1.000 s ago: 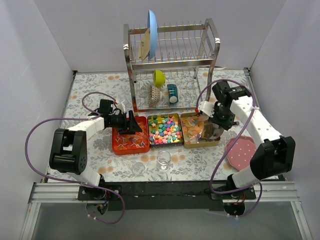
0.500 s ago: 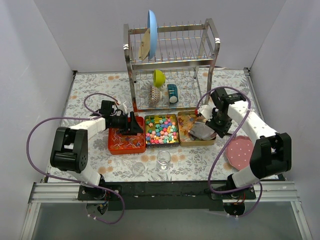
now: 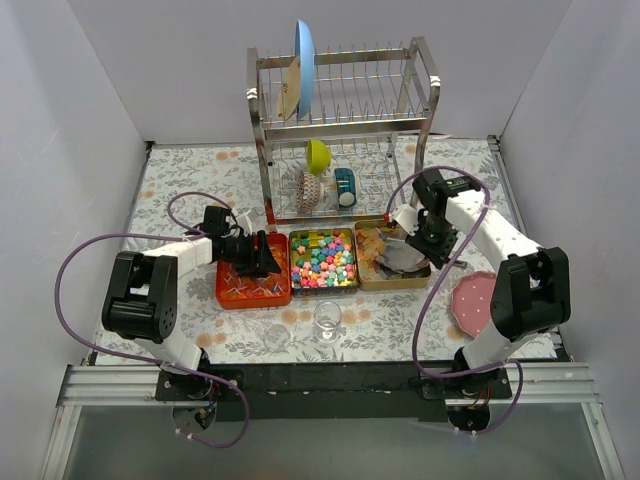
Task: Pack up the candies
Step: Scoop the fake candies from the storage box.
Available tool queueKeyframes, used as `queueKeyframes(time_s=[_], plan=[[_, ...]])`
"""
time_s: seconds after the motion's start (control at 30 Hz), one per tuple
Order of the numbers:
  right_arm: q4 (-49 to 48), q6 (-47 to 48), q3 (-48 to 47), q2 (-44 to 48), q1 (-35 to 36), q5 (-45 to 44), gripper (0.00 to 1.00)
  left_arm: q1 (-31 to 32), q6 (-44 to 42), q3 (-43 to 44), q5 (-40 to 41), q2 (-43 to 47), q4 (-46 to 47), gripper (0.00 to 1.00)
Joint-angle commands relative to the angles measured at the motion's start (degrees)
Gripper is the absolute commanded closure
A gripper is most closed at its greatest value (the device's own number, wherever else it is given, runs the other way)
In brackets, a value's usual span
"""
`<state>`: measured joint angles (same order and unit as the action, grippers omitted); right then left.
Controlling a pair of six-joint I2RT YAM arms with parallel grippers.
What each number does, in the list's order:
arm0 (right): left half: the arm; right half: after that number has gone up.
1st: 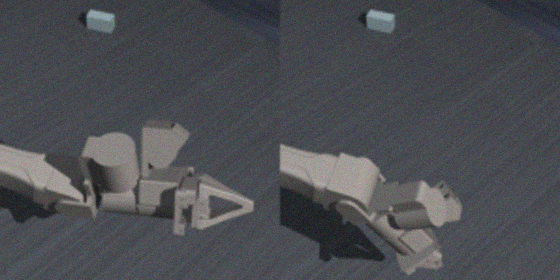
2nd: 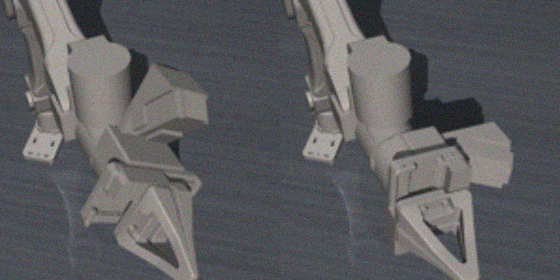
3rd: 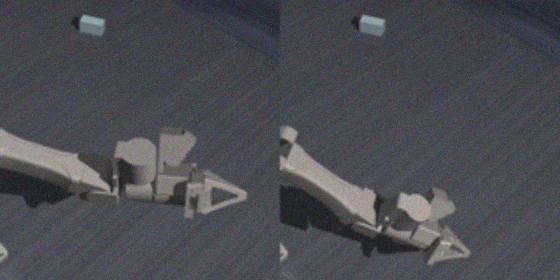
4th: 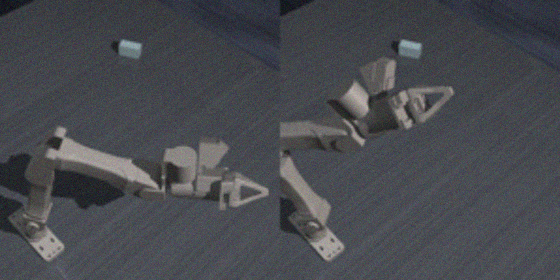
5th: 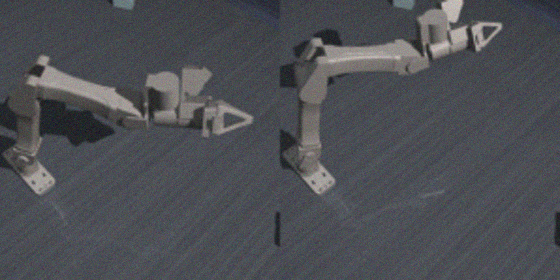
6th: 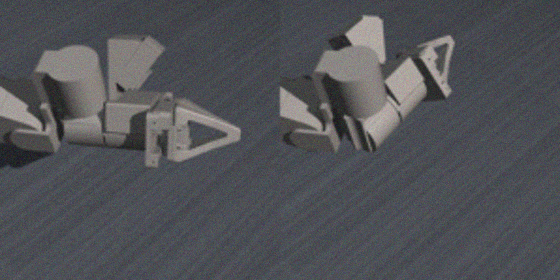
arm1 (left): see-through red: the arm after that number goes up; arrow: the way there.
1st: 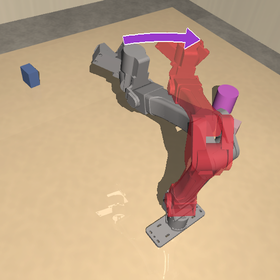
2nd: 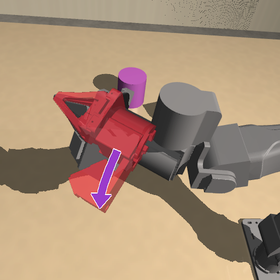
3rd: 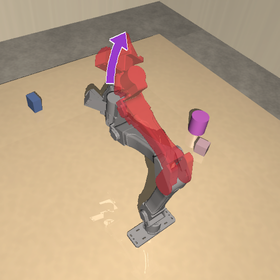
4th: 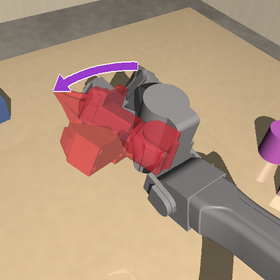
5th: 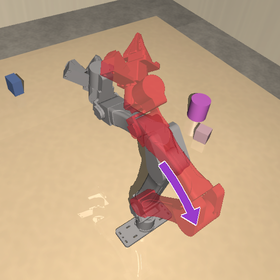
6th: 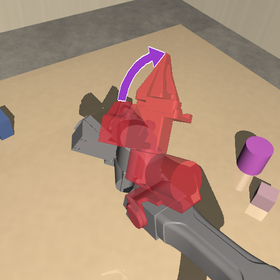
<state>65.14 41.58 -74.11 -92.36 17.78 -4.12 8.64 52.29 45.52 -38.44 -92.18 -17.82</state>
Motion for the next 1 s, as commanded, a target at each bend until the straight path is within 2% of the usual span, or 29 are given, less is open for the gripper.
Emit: queueKeyframes(time_s=[0.0, 0.17, 0.3, 0.43, 0.5, 0.73, 0.97], plan=[[-1.68, -1.24, -0.52, -1.24, 3.83, -1.67, 0.99, 1.20, -1.05, -0.96, 2.05, 1.04, 0.42, 0.47], [-4.32, 2.53, 0.46, -2.21, 9.81, -5.37, 0.99, 2.60, -0.79, -1.40, 1.87, 0.34, 1.04, 0.48], [-6.78, 4.47, -0.07, -3.96, 10.26, -7.04, 0.99, 2.87, -1.05, -0.87, 1.61, -0.89, 1.04, 0.48], [-4.42, 0.44, -4.02, -7.48, 8.95, -3.01, 0.99, 2.78, -1.23, -0.26, 1.52, -2.30, 1.39, 0.49], [-3.89, -1.76, -5.95, -8.54, 7.80, 2.07, 0.99, 2.78, -1.75, -0.17, 1.43, -3.09, 1.48, 0.50], [-2.13, -4.32, -7.80, -9.16, 8.84, 7.37, 0.99, 3.04, -0.97, -0.52, -1.55, -3.53, 2.44, 0.51], [-3.27, -2.99, -8.43, -9.50, 13.51, 2.54, 0.99, 3.13, -0.79, -0.25, -2.35, -4.06, 3.50, 0.51]])
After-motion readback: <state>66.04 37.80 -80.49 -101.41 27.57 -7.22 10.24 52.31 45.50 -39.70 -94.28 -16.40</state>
